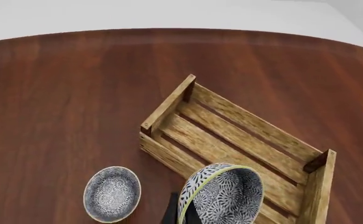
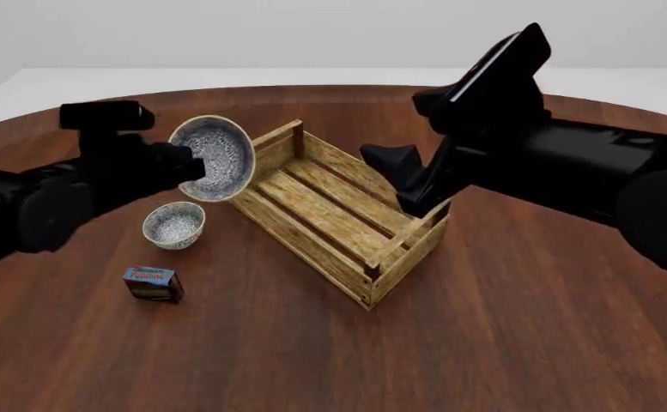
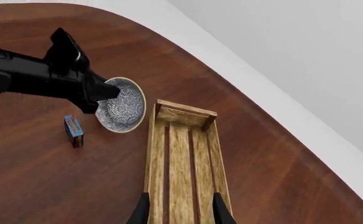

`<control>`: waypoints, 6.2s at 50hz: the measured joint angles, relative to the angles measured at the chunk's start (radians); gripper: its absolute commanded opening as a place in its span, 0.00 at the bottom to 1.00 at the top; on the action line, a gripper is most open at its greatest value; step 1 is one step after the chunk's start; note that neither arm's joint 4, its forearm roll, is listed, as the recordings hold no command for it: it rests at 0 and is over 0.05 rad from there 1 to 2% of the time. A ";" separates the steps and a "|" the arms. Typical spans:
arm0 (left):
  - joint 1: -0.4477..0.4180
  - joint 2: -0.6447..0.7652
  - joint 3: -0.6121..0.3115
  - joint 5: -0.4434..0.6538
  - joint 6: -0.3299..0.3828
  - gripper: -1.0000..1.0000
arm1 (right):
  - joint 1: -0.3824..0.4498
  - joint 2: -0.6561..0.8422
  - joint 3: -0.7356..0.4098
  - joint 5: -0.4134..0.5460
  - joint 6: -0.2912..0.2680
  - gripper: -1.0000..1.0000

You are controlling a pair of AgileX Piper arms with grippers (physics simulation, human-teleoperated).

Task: Stack the right bowl on the left bowl and place them in the tray.

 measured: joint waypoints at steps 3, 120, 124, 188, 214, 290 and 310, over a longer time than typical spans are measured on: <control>0.014 0.001 -0.001 0.010 -0.010 0.00 | 0.000 0.002 -0.001 -0.001 0.000 1.00; 0.219 0.403 -0.514 0.662 -0.522 0.00 | -0.027 -0.009 0.031 -0.028 -0.003 1.00; 0.216 0.410 -0.507 0.654 -0.538 0.00 | -0.027 -0.011 0.032 -0.028 -0.003 1.00; 0.248 0.454 -0.392 0.523 -0.546 0.00 | -0.019 -0.026 0.031 -0.023 -0.005 1.00; 0.259 0.485 -0.342 0.473 -0.541 0.00 | -0.017 -0.032 0.032 -0.021 -0.007 1.00; 0.249 0.391 -0.361 0.528 -0.545 1.00 | -0.017 -0.051 0.039 -0.017 -0.014 1.00; 0.266 0.428 -0.437 0.569 -0.504 1.00 | -0.022 -0.042 0.036 -0.018 -0.013 1.00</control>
